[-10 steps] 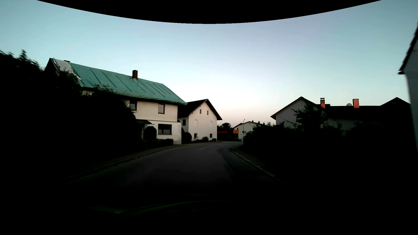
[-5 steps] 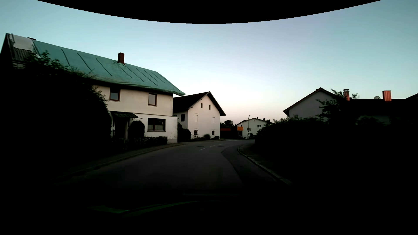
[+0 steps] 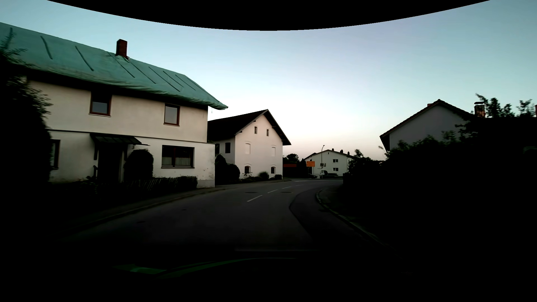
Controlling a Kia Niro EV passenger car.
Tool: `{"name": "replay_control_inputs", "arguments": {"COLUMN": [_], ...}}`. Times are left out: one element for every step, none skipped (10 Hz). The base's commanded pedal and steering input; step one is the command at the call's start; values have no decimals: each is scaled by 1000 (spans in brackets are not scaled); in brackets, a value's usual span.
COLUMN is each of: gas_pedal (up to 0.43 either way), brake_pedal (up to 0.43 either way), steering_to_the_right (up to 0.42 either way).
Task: Follow the waypoints while adhering to traffic rules and regulations
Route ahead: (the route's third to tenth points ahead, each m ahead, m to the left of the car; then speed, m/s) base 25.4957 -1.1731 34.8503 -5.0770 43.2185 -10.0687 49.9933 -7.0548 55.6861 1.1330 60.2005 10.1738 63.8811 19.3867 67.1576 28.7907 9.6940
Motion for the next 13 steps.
{"name": "replay_control_inputs", "arguments": {"gas_pedal": [0, 0, 0, 0, 0, 0, 0, 0, 0, 0, 0, 0, 8], "brake_pedal": [0, 0, 0, 0, 0, 0, 0, 0, 0, 0, 0, 0, 0], "steering_to_the_right": [23, 28, 33, 39, 42, 43, 44, 47, 53, 59, 68, 75, 80]}}
